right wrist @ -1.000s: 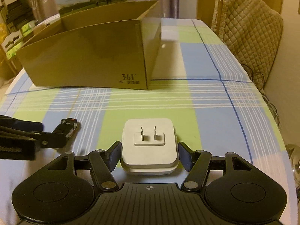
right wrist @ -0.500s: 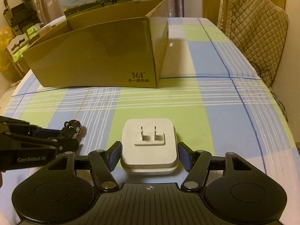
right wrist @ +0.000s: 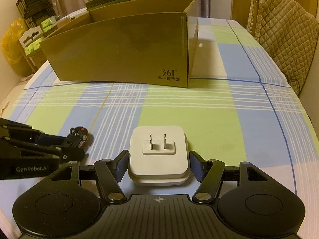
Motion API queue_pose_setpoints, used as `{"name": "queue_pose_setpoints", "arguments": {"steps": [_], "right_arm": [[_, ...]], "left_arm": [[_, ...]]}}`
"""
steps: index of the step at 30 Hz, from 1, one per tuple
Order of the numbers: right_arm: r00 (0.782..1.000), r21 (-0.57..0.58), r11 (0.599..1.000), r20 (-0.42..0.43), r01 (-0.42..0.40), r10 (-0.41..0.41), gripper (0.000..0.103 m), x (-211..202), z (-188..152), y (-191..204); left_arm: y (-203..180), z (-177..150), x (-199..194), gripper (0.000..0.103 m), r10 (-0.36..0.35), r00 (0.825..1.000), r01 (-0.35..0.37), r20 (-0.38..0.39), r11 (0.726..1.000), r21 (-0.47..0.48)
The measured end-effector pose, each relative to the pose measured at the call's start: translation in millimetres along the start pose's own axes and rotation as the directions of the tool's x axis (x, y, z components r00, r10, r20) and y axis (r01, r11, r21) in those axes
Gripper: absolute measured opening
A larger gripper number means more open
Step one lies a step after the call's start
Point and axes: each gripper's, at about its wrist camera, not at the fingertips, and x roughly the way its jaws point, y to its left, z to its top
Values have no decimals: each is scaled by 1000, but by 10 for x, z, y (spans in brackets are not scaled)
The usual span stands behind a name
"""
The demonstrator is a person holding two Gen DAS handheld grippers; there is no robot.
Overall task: Organize objects
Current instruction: 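Close the left tool on the toy car while the right tool grasps the white plug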
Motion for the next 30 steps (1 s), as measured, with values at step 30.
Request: {"name": "queue_pose_setpoints", "arguments": {"steps": [30], "right_arm": [[999,-59,998,17,34,-33,61,-95,-44,99]], "left_arm": [[41,-104,-220,27,-3,996,4,84,1000,-17]]}}
